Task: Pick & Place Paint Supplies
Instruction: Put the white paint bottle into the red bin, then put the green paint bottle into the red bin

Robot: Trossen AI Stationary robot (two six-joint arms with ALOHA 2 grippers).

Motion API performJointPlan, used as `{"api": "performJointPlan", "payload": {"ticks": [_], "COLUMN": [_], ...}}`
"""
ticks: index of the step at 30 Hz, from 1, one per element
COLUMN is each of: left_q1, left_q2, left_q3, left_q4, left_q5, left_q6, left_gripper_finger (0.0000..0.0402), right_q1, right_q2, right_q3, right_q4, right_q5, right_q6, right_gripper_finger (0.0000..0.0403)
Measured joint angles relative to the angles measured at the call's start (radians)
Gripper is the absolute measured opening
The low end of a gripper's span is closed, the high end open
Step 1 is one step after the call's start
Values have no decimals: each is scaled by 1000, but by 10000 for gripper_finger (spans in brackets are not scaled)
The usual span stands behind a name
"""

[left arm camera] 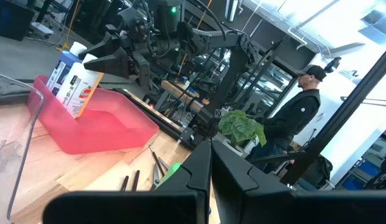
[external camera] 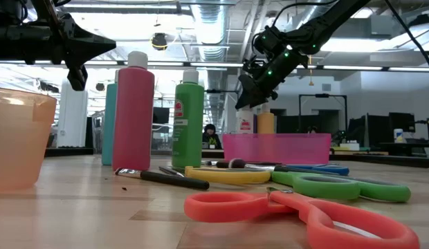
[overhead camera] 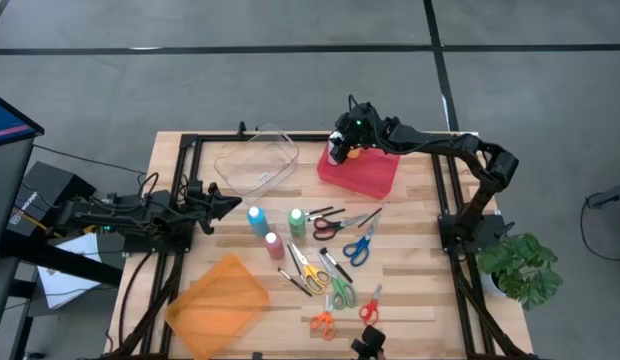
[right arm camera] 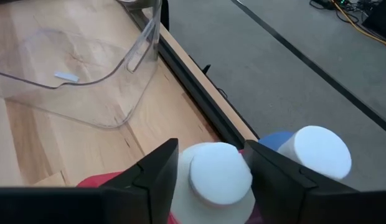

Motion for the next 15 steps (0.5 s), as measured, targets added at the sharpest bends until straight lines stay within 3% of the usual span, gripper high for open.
{"api": "performJointPlan", "payload": {"ticks": [9,15], "left_q1": [0,0], "left_q2": [0,0], "left_q3": [0,0], "left_q4": [0,0], "left_q5": [4,4], "left_q6": [0,0], "left_gripper_finger": [6,6], "right_q1": [0,6], "right_q2": [-22,-128], "right_q3": [-2,-1], "right_q4": [-4,-5], "right_q5": [-3,-2], "right_q6": [-15,-67], "right_gripper_finger": [238,245]}}
